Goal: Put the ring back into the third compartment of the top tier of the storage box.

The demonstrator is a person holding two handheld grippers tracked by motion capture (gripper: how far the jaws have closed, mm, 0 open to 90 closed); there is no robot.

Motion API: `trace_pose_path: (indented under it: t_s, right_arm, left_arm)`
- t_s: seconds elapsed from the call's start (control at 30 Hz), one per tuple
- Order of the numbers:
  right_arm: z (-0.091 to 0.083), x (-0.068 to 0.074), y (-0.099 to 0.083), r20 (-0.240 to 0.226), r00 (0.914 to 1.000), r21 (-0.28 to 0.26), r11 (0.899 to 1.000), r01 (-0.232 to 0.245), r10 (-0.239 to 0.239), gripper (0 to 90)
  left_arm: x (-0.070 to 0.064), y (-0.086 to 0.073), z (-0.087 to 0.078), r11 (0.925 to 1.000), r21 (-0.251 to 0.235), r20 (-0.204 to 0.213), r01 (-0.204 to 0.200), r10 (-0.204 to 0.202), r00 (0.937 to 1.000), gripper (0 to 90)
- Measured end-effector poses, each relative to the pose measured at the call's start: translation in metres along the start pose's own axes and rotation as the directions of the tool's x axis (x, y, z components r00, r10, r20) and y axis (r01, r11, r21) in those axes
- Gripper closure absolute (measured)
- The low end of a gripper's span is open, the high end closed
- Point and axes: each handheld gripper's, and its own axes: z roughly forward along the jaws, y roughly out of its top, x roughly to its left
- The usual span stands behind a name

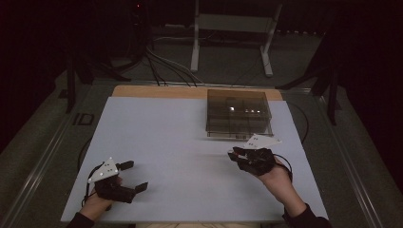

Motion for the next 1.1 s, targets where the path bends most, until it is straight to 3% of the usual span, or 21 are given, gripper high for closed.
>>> trace_pose_path:
  t_s: [0.63,1.1]
  right_arm:
    - [-0.008,-0.025,0.015,0.056,0.9983,-0.032,0.999,-0.018,0.019,69.9]
    - [-0.013,-0.049,0.023,0.125,0.9915,-0.038,0.999,-0.032,0.036,69.8]
  left_arm:
    - [0.0,0.0,0.0,1.0,-0.001,0.001,0.001,-0.001,1.0,0.0]
    - [0.0,0.0,0.0,1.0,0.0,0.001,0.0,0.0,1.0,0.0]
